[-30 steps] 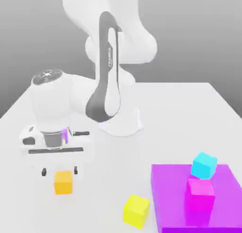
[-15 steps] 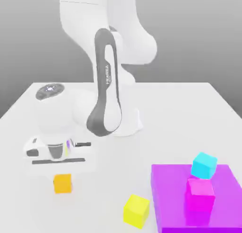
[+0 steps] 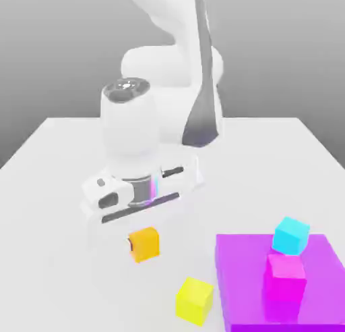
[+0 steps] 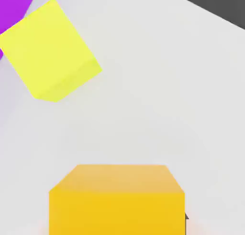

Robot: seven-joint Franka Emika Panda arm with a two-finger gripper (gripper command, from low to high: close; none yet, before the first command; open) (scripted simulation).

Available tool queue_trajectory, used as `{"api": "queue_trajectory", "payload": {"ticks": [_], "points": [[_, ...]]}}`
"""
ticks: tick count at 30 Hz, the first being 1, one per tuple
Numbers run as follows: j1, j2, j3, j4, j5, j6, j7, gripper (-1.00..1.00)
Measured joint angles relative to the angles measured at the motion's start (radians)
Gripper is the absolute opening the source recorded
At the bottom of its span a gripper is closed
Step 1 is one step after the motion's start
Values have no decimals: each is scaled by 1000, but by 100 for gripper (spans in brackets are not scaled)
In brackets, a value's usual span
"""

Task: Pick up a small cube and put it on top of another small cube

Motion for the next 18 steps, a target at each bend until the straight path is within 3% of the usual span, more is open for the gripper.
{"api": "queue_trajectory", "payload": {"ticks": [8, 13, 14, 18], "points": [[261, -136, 188, 79, -72, -204, -180, -100], [298, -20, 221, 64, -90, -69, -200, -100], [303, 0, 217, 60, -92, -45, -199, 100], [303, 0, 217, 60, -92, -45, -199, 100]]}}
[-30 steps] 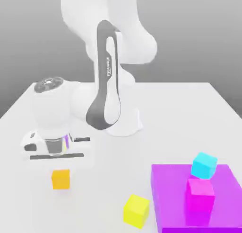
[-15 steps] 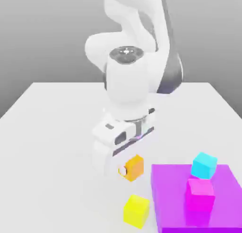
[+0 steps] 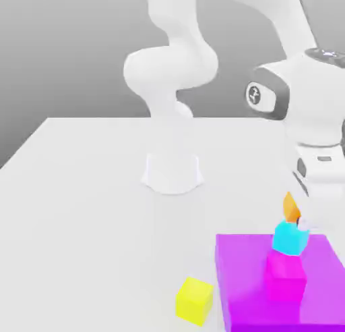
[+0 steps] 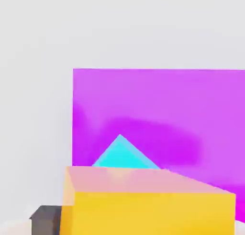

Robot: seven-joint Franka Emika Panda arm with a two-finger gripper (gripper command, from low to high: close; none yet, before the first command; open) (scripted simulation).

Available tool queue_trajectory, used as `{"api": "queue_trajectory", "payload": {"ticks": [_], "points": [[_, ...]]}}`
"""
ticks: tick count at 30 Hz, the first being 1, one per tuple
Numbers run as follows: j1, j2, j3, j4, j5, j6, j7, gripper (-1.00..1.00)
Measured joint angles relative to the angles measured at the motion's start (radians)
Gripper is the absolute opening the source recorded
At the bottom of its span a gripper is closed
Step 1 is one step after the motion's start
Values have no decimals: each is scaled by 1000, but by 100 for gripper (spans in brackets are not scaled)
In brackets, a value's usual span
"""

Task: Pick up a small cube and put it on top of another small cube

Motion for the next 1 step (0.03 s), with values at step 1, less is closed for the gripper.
{"api": "queue_trajectory", "payload": {"ticks": [1], "points": [[0, 0, 0, 0, 0, 0, 0, 100]]}}
